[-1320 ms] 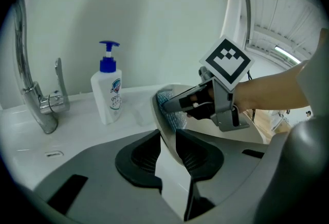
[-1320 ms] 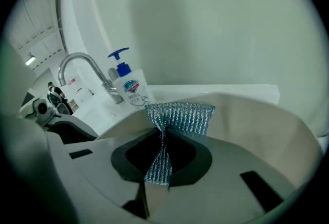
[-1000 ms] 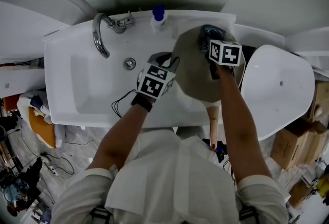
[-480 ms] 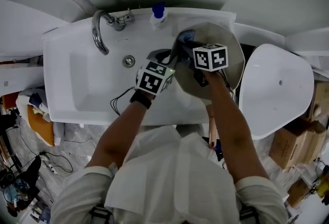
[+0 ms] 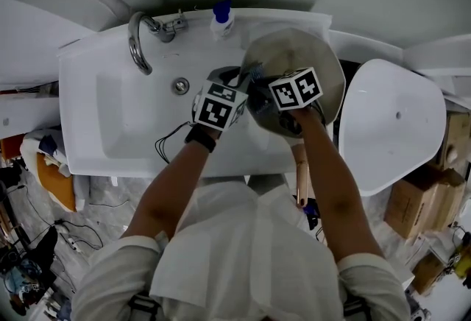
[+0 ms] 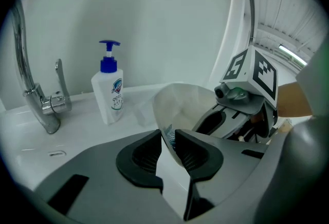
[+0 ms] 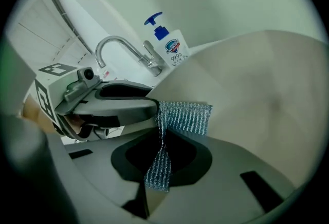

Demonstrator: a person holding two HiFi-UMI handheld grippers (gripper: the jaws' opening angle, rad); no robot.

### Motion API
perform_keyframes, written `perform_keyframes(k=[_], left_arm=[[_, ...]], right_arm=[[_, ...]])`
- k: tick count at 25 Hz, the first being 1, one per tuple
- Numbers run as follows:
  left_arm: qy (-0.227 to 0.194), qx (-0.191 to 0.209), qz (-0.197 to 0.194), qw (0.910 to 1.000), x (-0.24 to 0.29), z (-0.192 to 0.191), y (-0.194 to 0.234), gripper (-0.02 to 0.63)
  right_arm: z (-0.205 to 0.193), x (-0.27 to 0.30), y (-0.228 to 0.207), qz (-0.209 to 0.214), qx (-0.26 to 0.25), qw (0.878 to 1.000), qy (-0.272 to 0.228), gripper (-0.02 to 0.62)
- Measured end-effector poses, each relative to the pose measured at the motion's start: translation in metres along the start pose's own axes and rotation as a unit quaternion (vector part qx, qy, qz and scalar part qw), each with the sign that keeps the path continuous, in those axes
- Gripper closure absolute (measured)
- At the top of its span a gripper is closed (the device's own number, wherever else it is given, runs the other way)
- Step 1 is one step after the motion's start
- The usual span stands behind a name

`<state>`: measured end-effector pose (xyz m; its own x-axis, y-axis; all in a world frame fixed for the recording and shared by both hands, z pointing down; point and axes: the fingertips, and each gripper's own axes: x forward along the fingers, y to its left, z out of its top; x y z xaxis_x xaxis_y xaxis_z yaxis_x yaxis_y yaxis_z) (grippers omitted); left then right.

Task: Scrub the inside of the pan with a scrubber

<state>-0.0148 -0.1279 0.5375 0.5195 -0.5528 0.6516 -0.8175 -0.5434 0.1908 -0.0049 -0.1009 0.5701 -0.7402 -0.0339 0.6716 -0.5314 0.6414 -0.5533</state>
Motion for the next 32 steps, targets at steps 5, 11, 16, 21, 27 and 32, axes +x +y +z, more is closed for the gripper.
perform_keyframes(k=[5, 11, 16, 21, 27, 32], left_arm=[[-0.004, -0.009, 0.01, 0.9999, 0.0, 0.001, 0.001, 0.517], [-0.006, -0.017, 0.016, 0.9997, 0.0, 0.004, 0.0, 0.529], [0.004, -0.016, 0.024, 0.9996, 0.004, 0.001, 0.003, 0.534], [0.006, -0.023, 0.031, 0.9993, 0.004, 0.003, 0.004, 0.54], [0.005, -0.02, 0.041, 0.9989, 0.006, 0.009, 0.003, 0.552], [0.008, -0.01, 0.04, 0.9991, 0.006, 0.011, 0.001, 0.558]], right_arm=[[-0.026, -0.005, 0.015, 0.046, 0.0, 0.996, 0.082, 0.552], [-0.021, -0.005, 0.01, 0.036, 0.006, 0.996, 0.077, 0.549], [0.005, 0.001, -0.009, -0.022, 0.019, 0.999, 0.019, 0.548], [-0.016, -0.006, 0.014, 0.034, 0.031, 0.997, 0.068, 0.549], [-0.062, -0.03, 0.038, 0.101, 0.023, 0.979, 0.177, 0.548], [-0.093, -0.047, 0.039, 0.1, 0.005, 0.961, 0.259, 0.548]])
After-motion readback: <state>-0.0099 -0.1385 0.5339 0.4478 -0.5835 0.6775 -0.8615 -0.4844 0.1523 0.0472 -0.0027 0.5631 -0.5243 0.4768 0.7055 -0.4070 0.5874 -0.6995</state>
